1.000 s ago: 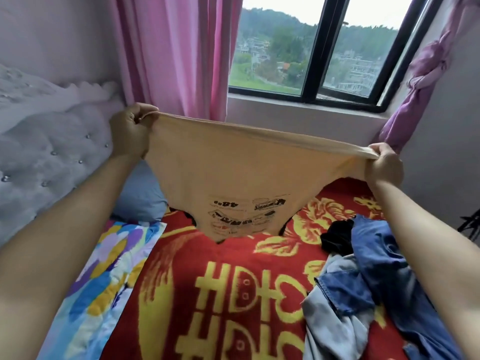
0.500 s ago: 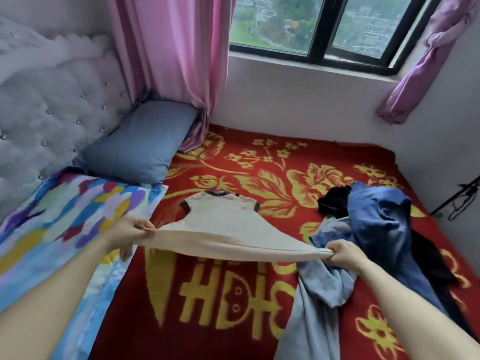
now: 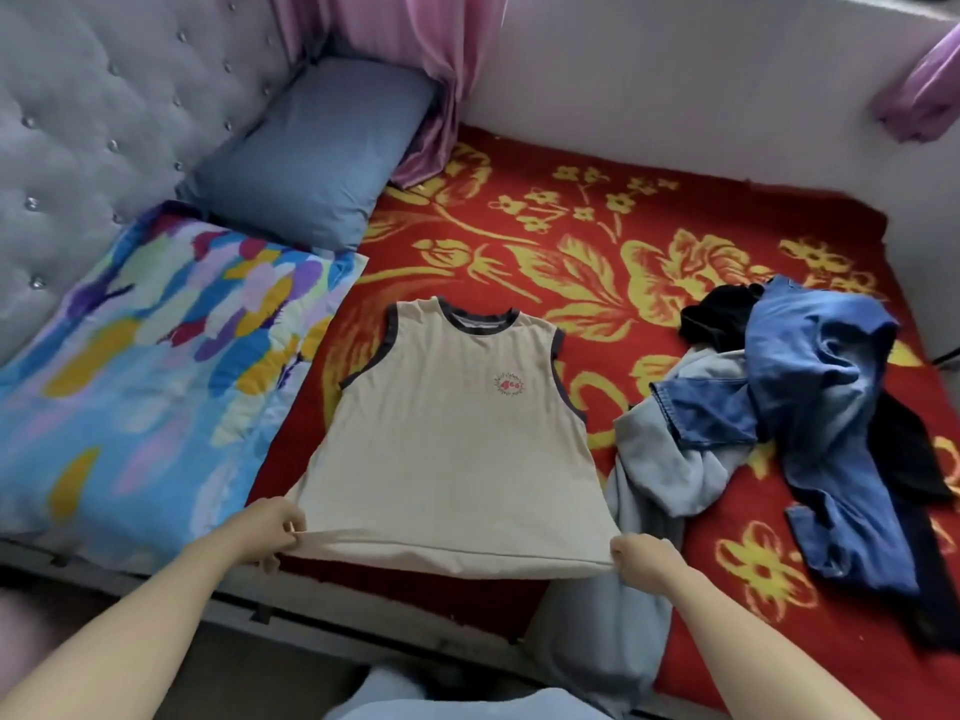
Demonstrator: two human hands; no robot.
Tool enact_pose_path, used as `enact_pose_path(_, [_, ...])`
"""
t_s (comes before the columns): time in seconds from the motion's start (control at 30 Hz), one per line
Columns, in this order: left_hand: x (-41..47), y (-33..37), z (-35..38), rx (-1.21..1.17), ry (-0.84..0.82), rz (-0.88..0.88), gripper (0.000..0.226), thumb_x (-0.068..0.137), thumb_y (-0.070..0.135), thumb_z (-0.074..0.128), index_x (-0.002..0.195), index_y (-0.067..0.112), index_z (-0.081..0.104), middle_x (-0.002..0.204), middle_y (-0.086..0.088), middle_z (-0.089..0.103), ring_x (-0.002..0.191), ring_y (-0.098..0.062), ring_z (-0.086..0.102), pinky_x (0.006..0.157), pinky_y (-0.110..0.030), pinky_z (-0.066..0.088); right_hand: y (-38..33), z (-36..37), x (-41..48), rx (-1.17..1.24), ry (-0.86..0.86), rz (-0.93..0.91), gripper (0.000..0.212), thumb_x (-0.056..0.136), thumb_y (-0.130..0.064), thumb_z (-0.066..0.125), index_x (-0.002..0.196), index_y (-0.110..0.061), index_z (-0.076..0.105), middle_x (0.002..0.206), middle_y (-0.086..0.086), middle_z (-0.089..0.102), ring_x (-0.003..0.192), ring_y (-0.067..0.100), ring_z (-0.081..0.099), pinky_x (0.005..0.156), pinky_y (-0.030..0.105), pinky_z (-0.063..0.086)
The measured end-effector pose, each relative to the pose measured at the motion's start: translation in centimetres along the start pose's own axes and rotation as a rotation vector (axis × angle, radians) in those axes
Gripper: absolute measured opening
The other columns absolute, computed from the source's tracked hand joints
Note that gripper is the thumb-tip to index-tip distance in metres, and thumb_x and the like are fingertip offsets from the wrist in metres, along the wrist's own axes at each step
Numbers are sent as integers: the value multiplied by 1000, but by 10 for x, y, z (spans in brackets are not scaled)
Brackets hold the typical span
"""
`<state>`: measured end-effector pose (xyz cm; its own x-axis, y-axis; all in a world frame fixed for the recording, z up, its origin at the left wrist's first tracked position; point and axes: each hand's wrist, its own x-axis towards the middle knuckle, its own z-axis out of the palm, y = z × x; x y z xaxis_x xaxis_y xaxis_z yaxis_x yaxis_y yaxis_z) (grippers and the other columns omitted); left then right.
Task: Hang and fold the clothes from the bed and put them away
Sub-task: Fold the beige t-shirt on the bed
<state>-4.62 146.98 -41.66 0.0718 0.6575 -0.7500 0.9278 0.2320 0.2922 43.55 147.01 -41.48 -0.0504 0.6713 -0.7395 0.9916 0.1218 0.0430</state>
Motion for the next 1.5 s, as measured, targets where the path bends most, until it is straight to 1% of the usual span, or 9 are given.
enact_pose_path(0.17, [-9, -1, 54, 394, 52, -77, 25, 89, 18, 44, 96, 32, 62, 105, 6, 64, 99, -17, 58, 77, -25, 38, -3, 38, 3, -209, -112, -59, 36, 89, -5, 39, 63, -26, 22, 110, 6, 60, 107, 27, 55, 80, 32, 32])
enact_pose_path(0.23, [-13, 2, 72, 555, 40, -118, 29, 90, 14, 42, 102, 31, 62, 109, 3, 59, 106, -20, 55, 82, -27, 34, -7, 49, 0, -273, -202, -91, 24, 88, -4, 42, 70, -19, 38, 86, 4, 54, 96, 27, 51, 78, 33, 31])
enact_pose_path(0.3, [-16, 5, 89, 643, -22, -175, 31, 91, 13, 42, 109, 26, 63, 114, 0, 57, 113, -21, 50, 89, -30, 34, -11, 61, -1, -322, -301, -132, 17, 88, -6, 45, 95, -12, 59, 94, 9, 58, 96, 29, 51, 75, 33, 32])
enact_pose_path(0.4, [-18, 10, 109, 630, -65, -208, 27, 93, 19, 42, 111, 25, 62, 122, 1, 58, 118, -20, 46, 95, -33, 34, -13, 69, -1, -337, -418, -136, 25, 89, -4, 41, 102, -7, 61, 85, 11, 56, 73, 25, 48, 67, 32, 37])
enact_pose_path(0.53, [-14, 21, 110, 552, -25, -200, 25, 95, 28, 41, 112, 20, 59, 122, -1, 57, 117, -21, 47, 95, -35, 35, -18, 47, 5, -243, -310, -119, 20, 92, -6, 38, 93, -16, 55, 66, 0, 37, 55, 14, 30, 58, 27, 33])
enact_pose_path(0.77, [28, 36, 49, 396, 158, -130, 21, 94, 27, 38, 89, 22, 58, 89, 3, 52, 83, -16, 42, 74, -31, 33, -32, -8, 38, -126, -171, -111, 27, 94, -11, 36, 106, -11, 60, 78, 2, 47, 83, 21, 44, 64, 26, 34])
enact_pose_path(0.97, [89, 50, -34, 329, 243, -44, 21, 92, 23, 37, 82, 20, 55, 99, -1, 59, 94, -19, 46, 71, -31, 31, -47, -58, 75, -84, -82, -26, 30, 93, -15, 40, 115, -13, 59, 117, 7, 59, 108, 25, 53, 80, 30, 45])
enact_pose_path(1.17, [162, 59, -100, 241, 336, 67, 33, 98, 29, 36, 123, 23, 57, 123, 2, 57, 115, -20, 47, 84, -32, 40, -62, -110, 135, -59, 37, 13, 28, 93, -16, 41, 114, -13, 60, 118, 8, 56, 112, 26, 48, 77, 31, 40])
enact_pose_path(1.5, [243, 70, -137, 109, 400, 86, 33, 97, 28, 44, 129, 23, 53, 124, 1, 58, 116, -22, 47, 81, -35, 46, -67, -136, 208, -104, 160, -17, 29, 91, -14, 43, 117, -13, 56, 117, 7, 51, 114, 28, 43, 81, 35, 39])
